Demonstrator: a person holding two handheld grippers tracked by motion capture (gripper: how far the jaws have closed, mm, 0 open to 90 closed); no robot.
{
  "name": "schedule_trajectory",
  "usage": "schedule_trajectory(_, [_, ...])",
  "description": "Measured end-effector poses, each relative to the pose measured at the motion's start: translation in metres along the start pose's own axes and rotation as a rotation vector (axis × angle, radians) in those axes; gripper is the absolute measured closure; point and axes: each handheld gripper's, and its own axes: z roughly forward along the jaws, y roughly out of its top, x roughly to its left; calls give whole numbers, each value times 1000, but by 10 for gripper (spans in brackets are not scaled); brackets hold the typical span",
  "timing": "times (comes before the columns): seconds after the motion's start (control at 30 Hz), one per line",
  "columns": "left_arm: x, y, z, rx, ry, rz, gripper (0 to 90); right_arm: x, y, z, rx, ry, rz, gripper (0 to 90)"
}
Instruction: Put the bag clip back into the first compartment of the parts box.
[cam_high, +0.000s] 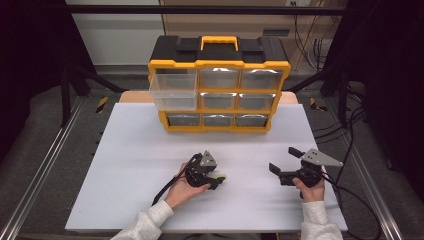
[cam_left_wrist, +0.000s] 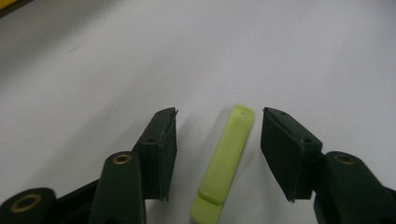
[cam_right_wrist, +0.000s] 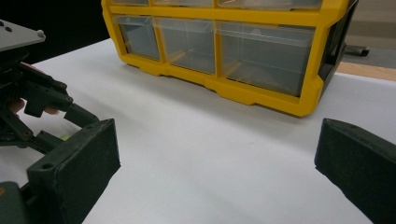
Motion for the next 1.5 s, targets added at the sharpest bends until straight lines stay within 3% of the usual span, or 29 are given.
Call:
schedule_trajectory(0.23, [-2,0,1,13,3,23,550,0,0,0,0,0,-4,4])
schedule_trajectory(0.63, [-3,0,3,5,2,12,682,0,0,0,2,0,1,4])
schedule_trajectory(1.17, [-1,-1,3,13,0,-13,769,0,0,0,-2,0,-1,4])
schedule_trajectory(1.5, [0,0,3,15,-6,-27,773,-1,0,0,-3,1,-1,4])
